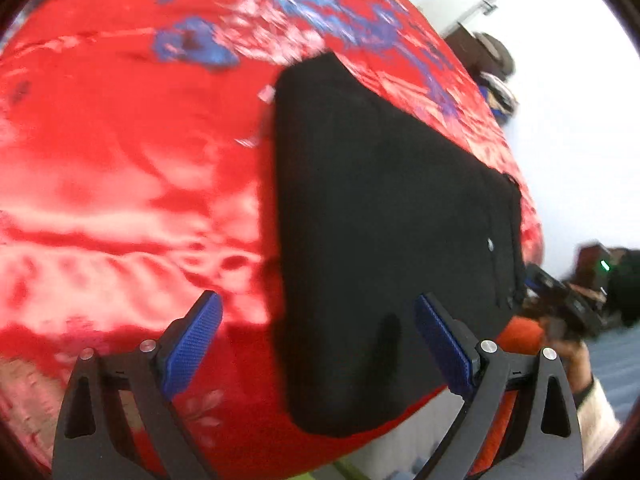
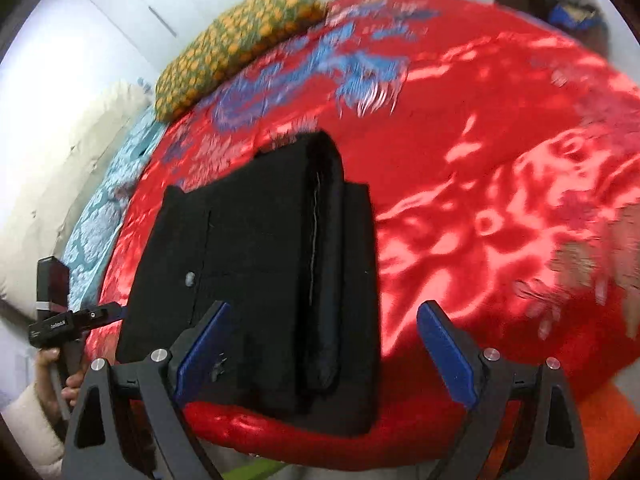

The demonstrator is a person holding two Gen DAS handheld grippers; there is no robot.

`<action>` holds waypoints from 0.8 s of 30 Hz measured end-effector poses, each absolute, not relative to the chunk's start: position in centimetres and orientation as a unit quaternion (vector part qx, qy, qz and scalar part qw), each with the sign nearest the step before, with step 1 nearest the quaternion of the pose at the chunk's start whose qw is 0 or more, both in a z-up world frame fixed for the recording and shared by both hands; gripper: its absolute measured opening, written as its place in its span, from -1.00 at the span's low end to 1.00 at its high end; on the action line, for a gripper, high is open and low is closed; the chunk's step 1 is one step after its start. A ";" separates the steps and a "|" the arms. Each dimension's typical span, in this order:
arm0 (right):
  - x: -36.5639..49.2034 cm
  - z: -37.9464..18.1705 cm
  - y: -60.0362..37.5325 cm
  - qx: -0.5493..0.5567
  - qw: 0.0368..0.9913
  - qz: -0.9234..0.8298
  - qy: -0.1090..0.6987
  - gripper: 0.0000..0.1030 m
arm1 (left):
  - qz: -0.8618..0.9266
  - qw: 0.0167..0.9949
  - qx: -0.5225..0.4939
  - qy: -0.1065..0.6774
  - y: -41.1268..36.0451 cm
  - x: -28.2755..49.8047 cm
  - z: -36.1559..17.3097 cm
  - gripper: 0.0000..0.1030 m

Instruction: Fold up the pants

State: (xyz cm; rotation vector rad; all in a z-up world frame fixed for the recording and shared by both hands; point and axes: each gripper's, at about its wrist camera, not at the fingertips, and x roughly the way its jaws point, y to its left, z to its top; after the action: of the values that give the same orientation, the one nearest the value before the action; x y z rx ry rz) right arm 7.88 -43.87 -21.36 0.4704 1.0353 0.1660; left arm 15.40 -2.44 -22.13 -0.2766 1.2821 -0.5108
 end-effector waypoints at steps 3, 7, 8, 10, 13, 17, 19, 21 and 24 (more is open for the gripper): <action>8.9 -23.3 -43.8 0.230 0.819 0.089 0.518 0.84 | -0.236 0.761 -0.104 0.595 -3.7 15.0 -23.1 0.88; 9.4 -23.7 -42.7 0.239 0.796 0.146 0.536 0.42 | -0.259 0.758 -0.081 0.593 -5.0 14.3 -23.2 0.14; 9.4 -23.7 -42.5 0.226 0.799 0.143 0.539 0.35 | -0.262 0.759 -0.085 0.590 -5.1 14.1 -22.8 0.02; 9.2 -23.4 -42.3 0.232 0.799 0.152 0.533 -0.04 | -0.254 0.772 -0.078 0.578 -5.4 14.1 -22.0 -0.49; 8.6 -22.2 -41.9 0.221 0.813 0.157 0.516 -0.24 | -0.245 0.790 -0.059 0.559 -5.9 13.4 -20.2 -0.57; 8.4 -20.2 -40.4 0.215 0.825 0.172 0.494 -0.32 | -0.237 0.806 -0.071 0.538 -4.0 13.1 -17.9 -0.59; 9.0 -18.9 -38.8 0.214 0.830 0.189 0.479 -0.33 | -0.229 0.814 -0.070 0.530 -2.4 13.0 -16.9 -0.59; 10.1 -17.8 -36.1 0.212 0.831 0.215 0.466 -0.33 | -0.209 0.827 -0.066 0.518 -0.5 13.6 -15.9 -0.59; 11.7 -17.4 -32.4 0.194 0.832 0.235 0.464 -0.32 | -0.174 0.836 -0.053 0.518 2.1 14.5 -15.9 -0.53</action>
State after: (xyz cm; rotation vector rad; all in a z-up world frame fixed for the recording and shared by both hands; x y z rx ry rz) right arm 11.69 -32.36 -17.41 0.4115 0.9833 0.4975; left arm 14.50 2.09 -15.90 -0.1121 1.0962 -0.3683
